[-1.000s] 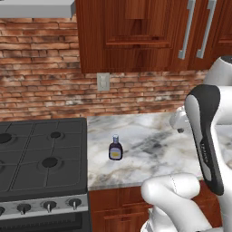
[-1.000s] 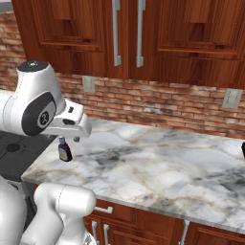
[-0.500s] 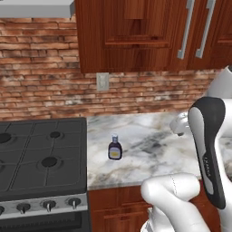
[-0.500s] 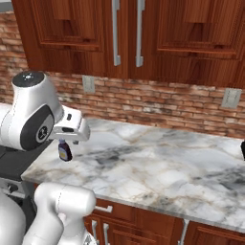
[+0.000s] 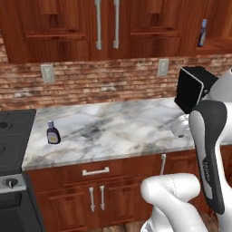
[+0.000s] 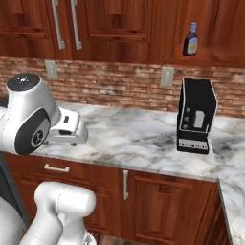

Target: Take 2 condiments from the cabinet and move them on the counter near the stove.Make sure the condiments are lined up with each other, next to each other.

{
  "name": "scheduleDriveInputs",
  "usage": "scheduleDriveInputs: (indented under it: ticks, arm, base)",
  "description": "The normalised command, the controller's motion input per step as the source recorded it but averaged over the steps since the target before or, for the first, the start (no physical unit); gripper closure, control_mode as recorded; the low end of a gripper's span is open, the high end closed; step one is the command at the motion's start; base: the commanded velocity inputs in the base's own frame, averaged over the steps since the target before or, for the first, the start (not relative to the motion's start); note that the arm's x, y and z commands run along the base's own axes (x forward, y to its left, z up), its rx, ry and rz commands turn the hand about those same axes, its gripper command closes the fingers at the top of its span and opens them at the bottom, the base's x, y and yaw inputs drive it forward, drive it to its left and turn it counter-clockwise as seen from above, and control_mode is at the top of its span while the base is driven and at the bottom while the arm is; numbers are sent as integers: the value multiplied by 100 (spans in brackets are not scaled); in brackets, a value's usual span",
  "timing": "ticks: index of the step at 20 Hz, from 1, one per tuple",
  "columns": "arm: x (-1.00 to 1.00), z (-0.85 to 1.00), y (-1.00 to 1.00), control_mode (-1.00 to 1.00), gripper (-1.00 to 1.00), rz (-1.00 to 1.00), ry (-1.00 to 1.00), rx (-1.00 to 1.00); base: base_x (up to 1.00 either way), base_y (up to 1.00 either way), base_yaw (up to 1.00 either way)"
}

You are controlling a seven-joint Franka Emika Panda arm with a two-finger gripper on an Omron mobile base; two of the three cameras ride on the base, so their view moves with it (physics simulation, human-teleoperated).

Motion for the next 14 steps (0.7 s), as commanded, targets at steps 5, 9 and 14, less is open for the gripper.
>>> scheduleDriveInputs:
  ticks: [5, 9, 14]
  arm:
    - [0, 0, 0, 100, -100, 0, 0, 0]
    - [0, 0, 0, 100, -100, 0, 0, 0]
    - [0, 0, 0, 100, -100, 0, 0, 0]
  base:
    - [8, -97, -19]
    - [39, -78, -14]
    - [52, -68, -11]
